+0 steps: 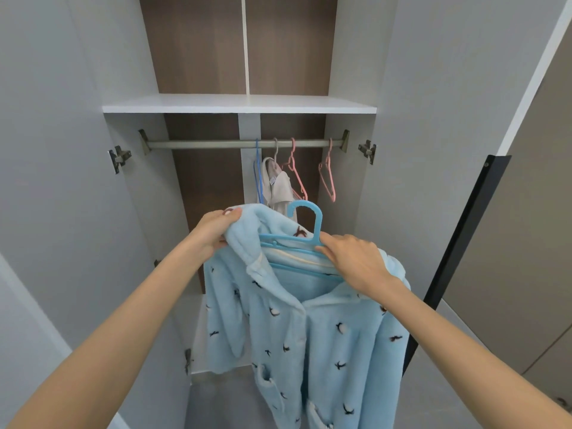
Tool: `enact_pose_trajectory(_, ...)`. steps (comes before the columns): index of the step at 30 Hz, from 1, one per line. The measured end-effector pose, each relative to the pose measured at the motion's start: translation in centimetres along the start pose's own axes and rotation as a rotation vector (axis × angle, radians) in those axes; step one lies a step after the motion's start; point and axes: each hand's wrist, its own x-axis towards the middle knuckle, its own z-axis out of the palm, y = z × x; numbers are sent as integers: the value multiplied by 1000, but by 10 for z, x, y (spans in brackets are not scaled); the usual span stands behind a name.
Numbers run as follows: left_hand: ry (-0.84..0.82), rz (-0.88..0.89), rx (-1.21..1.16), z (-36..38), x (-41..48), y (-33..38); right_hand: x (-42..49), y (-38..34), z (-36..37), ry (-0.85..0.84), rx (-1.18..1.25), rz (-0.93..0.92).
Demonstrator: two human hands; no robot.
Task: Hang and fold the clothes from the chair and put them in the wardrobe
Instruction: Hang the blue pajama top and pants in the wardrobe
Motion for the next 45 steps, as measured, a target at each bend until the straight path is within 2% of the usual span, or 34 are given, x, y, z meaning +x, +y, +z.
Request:
enact_pose_trajectory(2, -16, -75, -210, 0, 2, 4, -1, 2, -1, 35, -6, 31)
enact_pose_trajectory(4, -21, -102, -263, -1, 5, 4, -2, 3, -3, 64, 12, 60)
enact_pose_trajectory(5, 18, -72, -151, 0, 5, 4, -3, 2, -4, 67, 26, 67)
enact_pose_trajectory(7, 155, 88, 352, -3, 9, 3, -3, -1, -6, 58, 48, 69)
enact_pose_trajectory(9, 366, 347, 978, -8, 10, -1, -2, -3, -6, 54, 64, 88)
enact_pose_trajectory(10, 445, 498, 1136, -9, 8, -2, -1, -2, -6, 50, 75, 105)
enact_pose_trajectory(11, 466, 624, 1193, -10, 6, -3, 0, -1, -5, 44, 91, 124)
enact_pose_trajectory(14, 351, 906, 1164, -1, -2, -6, 3, 2, -6, 40, 140, 159)
enact_pose_trajectory(15, 340, 908, 1139, 6, -9, -8, 4, 3, -8, 40, 152, 167)
enact_pose_trajectory(18, 369, 598, 1000, 26, -21, -20, 7, 1, -14, 33, 202, 206)
enact_pose_trajectory(20, 344, 501, 998, 32, -23, -28, 8, -3, -18, 30, 269, 224)
enact_pose_trajectory(24, 388, 655, 1061, 34, -21, -29, 5, -6, -27, 0, 393, 169)
enact_pose_trajectory(27, 427, 779, 1159, 31, -21, -16, 2, -1, -34, -77, 388, 121)
enact_pose_trajectory(32, 308, 947, 1168, 21, -14, 9, 5, -1, -29, -252, 354, 58)
enact_pose_trajectory(35, 155, 1016, 988, 22, -16, 12, 8, -5, -29, -311, 322, 41)
enact_pose_trajectory(37, 51, 1015, 862, 26, -21, 10, 9, -8, -28, -338, 305, 39)
enact_pose_trajectory(40, -6, 992, 860, 26, -17, 5, 9, -12, -17, -275, 377, 76)
enact_pose_trajectory(45, 59, 701, 1203, 5, -8, 9, 6, -6, -8, -137, 490, 129)
